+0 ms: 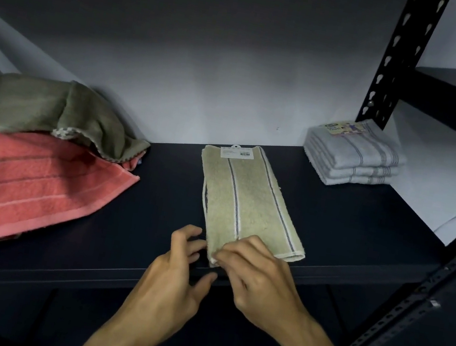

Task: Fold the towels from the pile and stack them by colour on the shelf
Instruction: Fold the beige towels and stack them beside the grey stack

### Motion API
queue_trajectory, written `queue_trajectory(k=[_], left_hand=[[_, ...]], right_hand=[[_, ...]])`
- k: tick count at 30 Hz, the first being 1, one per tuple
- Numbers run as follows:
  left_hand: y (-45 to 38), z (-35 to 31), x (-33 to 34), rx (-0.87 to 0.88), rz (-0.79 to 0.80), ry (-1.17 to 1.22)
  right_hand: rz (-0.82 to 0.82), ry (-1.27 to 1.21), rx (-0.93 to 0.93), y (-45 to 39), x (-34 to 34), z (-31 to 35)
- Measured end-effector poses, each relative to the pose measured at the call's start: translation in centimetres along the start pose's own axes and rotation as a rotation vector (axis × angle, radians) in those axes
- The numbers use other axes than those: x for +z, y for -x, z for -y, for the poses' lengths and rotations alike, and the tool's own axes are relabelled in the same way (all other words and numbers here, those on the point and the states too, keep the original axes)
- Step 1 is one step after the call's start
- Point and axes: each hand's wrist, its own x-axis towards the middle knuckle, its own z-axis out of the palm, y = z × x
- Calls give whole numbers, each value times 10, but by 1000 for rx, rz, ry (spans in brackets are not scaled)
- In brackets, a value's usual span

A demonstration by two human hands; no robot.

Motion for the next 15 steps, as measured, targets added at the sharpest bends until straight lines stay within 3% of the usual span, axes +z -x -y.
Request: queue_trajectory(k=[2, 6, 12, 15], left_hand=[[0, 0, 0, -10, 5, -10], [-10, -7, -9, 209, -75, -423], [-50, -42, 0, 422, 163, -506], [-71, -56, 10, 511, 193, -570]], right_hand=[[-12, 16, 12, 3, -6, 1], [-128, 137, 154, 20, -30, -7], [-73, 253, 409, 33, -52, -33], [-80, 212, 473, 30, -51, -35]])
